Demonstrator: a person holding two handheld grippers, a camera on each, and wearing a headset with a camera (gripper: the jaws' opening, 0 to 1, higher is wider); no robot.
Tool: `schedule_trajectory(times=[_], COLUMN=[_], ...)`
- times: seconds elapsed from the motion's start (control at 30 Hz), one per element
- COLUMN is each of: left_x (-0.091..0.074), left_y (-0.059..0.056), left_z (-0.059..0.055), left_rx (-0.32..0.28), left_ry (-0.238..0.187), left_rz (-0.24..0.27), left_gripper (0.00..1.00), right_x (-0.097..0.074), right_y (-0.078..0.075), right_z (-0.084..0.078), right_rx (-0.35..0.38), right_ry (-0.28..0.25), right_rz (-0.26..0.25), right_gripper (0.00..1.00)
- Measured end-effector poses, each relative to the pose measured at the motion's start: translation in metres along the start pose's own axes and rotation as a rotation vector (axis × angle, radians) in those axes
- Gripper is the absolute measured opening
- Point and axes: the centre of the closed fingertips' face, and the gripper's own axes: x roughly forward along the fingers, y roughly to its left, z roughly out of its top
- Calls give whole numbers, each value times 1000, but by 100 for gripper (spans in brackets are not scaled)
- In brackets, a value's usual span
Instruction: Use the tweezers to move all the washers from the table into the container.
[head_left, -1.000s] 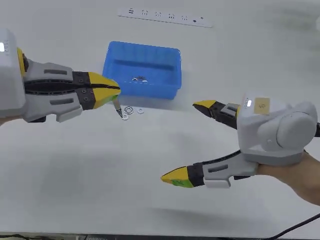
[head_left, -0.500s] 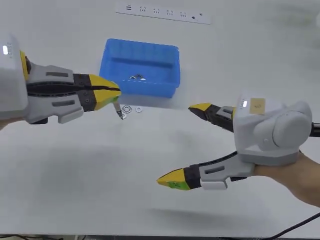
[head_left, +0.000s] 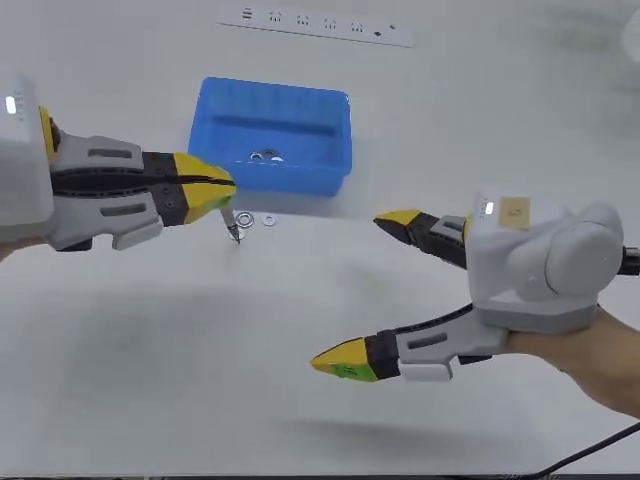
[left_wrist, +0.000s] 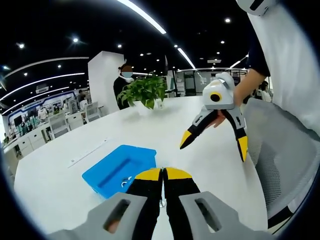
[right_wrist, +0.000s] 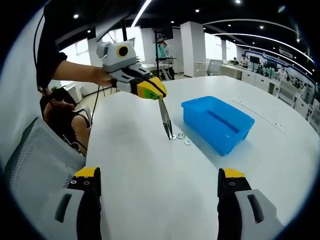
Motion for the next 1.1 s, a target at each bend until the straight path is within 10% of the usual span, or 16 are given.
schedule_trajectory(times=[0.8, 1.1], left_x=[0, 3], left_y=[3, -1], left_z=[-2, 2], left_rx=[-37, -39], left_ry=[86, 92], left_rz=[-35, -44], left_gripper=[4, 4], right_x=[59, 88], right_y=[-8, -13], right_z=[56, 74], right_rx=[-163, -139], right_ry=[-29, -30], right_rz=[155, 261], right_gripper=[80, 49])
